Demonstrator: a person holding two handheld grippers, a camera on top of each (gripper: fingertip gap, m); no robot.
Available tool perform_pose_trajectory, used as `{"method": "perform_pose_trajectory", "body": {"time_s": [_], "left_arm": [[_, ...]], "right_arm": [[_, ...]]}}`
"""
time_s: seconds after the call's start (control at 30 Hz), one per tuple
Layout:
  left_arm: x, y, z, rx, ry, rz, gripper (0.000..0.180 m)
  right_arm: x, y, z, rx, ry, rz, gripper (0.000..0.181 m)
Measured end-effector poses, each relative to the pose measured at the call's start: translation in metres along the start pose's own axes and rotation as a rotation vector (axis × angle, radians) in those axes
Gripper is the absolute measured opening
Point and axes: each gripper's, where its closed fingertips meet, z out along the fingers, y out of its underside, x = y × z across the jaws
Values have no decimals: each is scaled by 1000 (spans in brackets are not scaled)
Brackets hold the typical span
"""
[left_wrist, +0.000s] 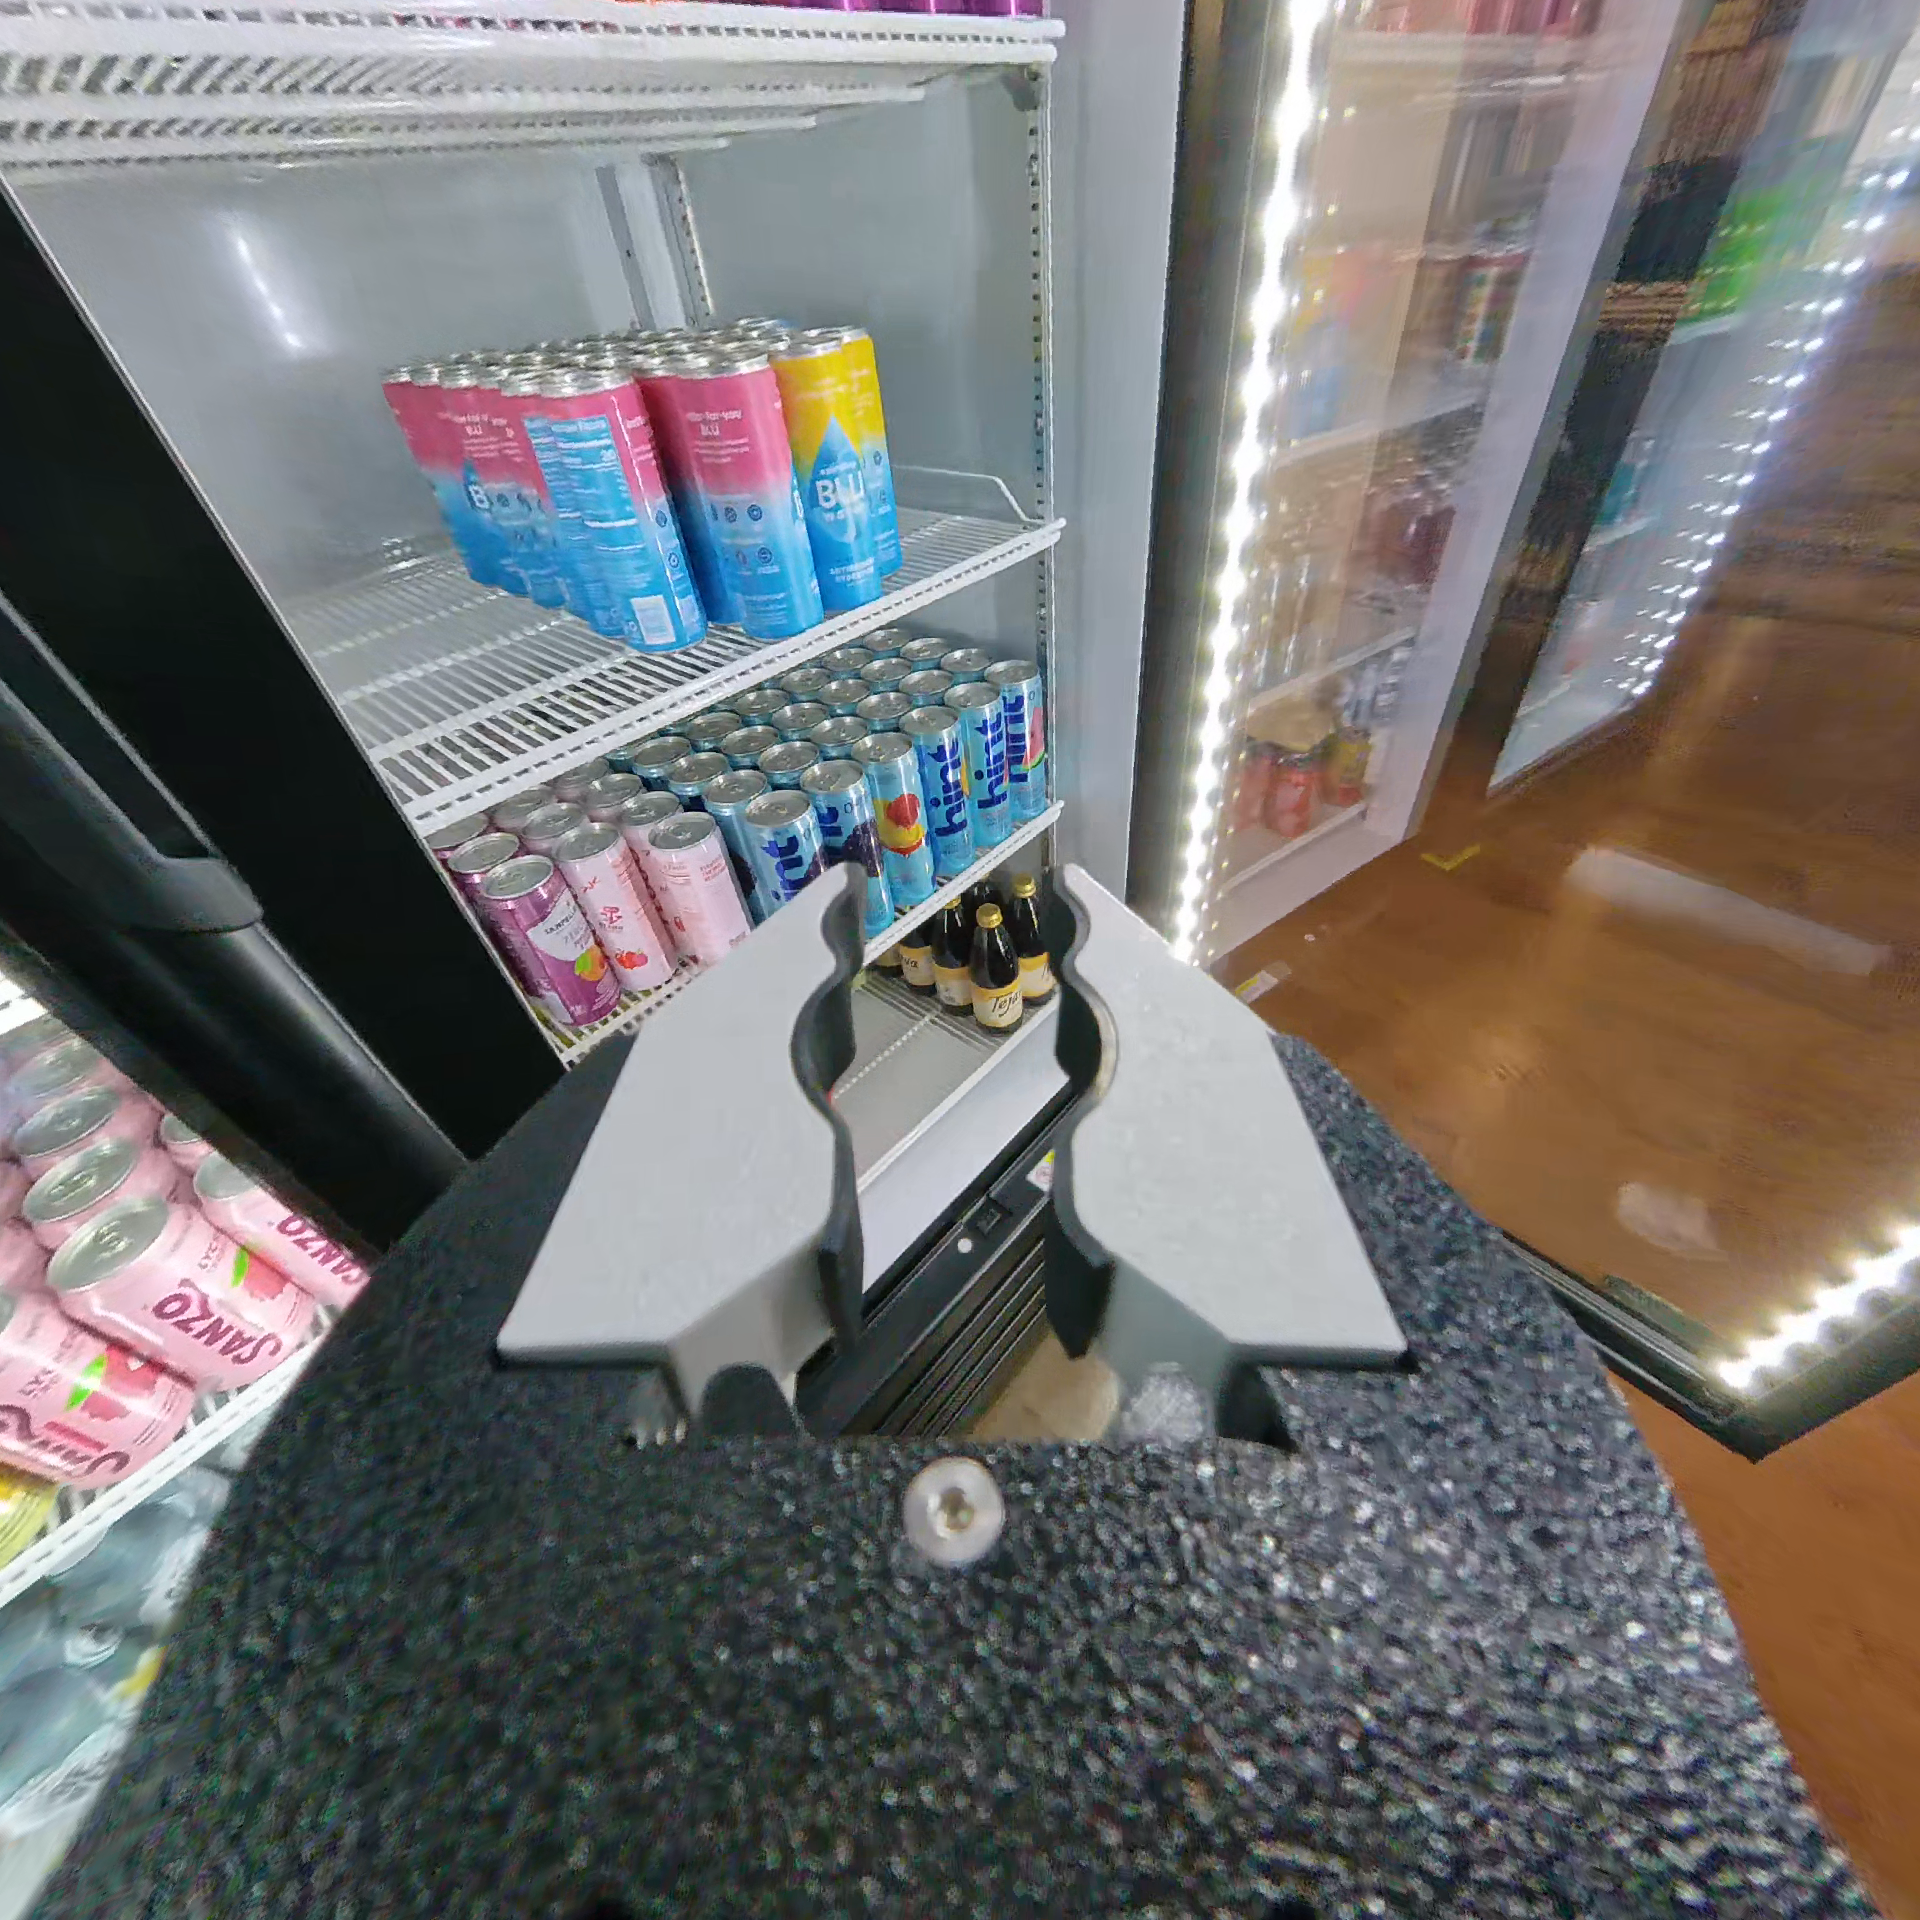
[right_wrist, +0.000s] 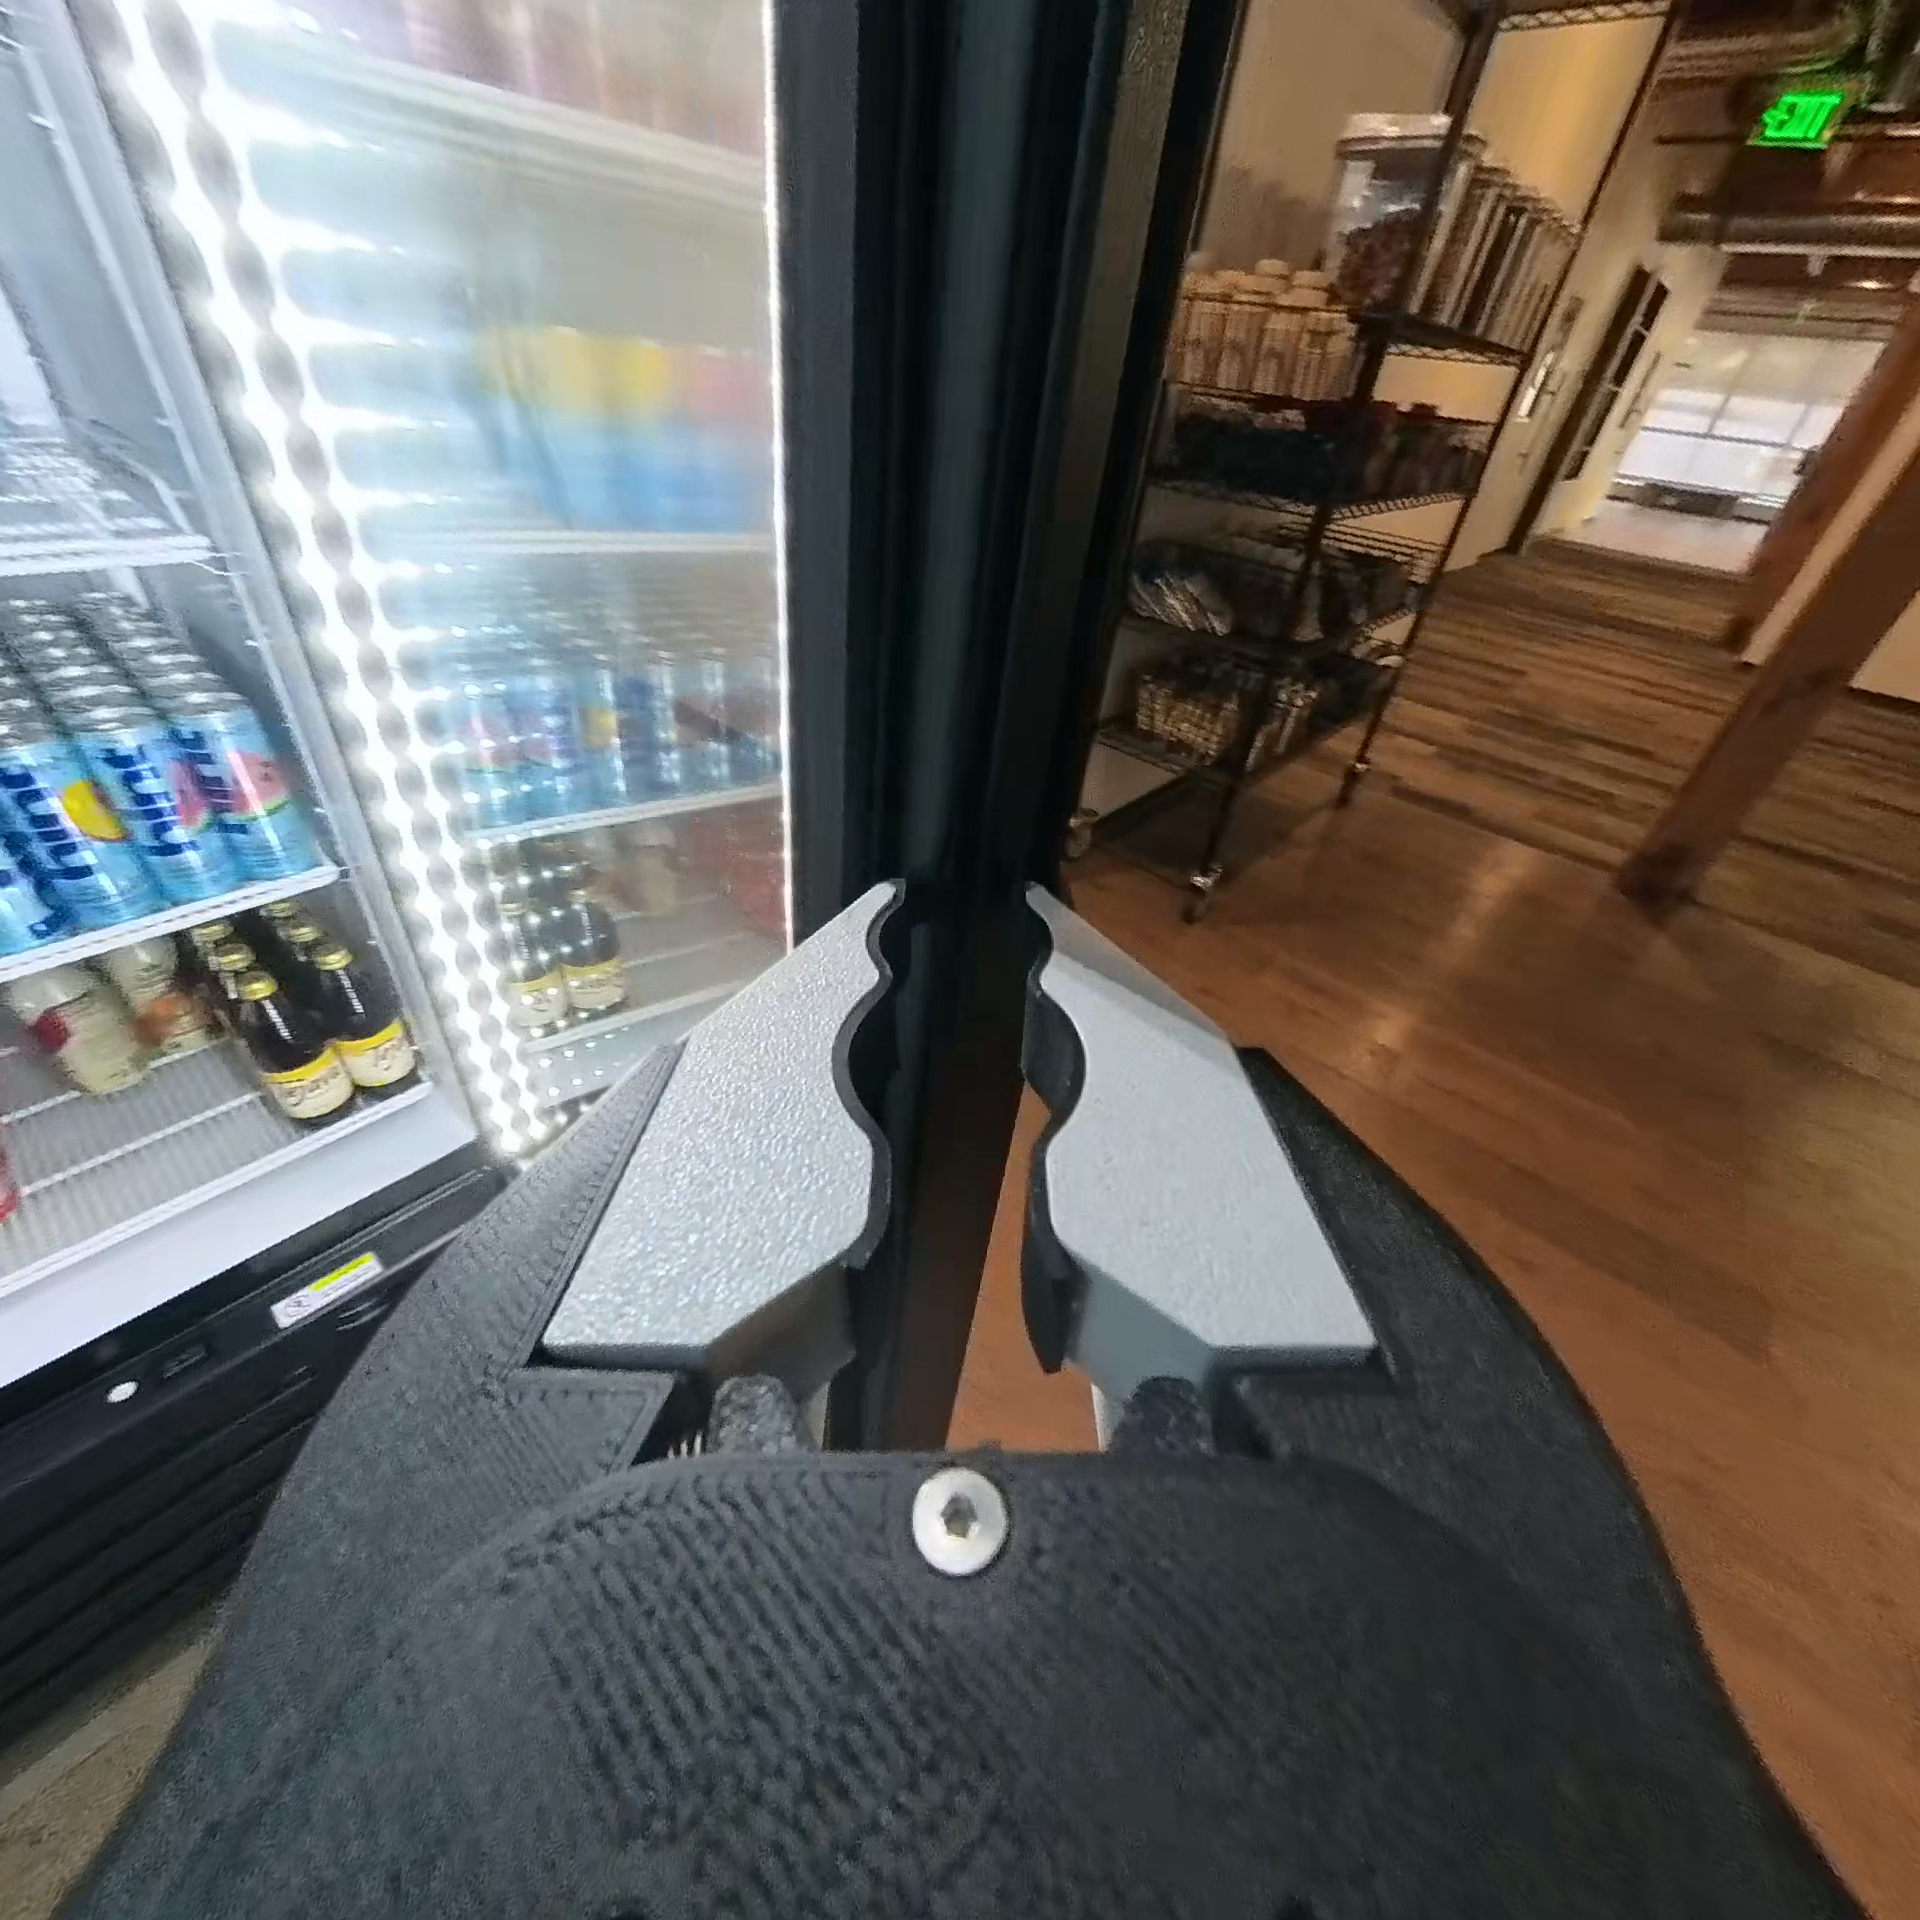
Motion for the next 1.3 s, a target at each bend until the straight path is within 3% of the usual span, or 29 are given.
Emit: {"method": "perform_pose_trajectory", "body": {"time_s": [0.23,0.57,0.8,0.83,0.93,1.03,1.3], "left_arm": [[-1,22,28,-50,12,-11,33],[25,27,54,-101,-85,-40,34],[54,17,62,-106,-112,-16,34],[55,16,61,-105,-121,-9,34],[55,16,59,-105,-140,-19,34],[60,20,59,-118,-132,-27,34],[60,15,56,-112,-143,-15,34]], "right_arm": [[33,1,33,-18,76,-70,19],[79,6,83,77,80,66,17],[100,4,118,115,23,43,16],[91,1,117,136,-36,28,33],[100,10,131,95,-4,37,36],[97,14,144,64,-38,-6,57],[119,17,178,38,31,-15,51]]}}
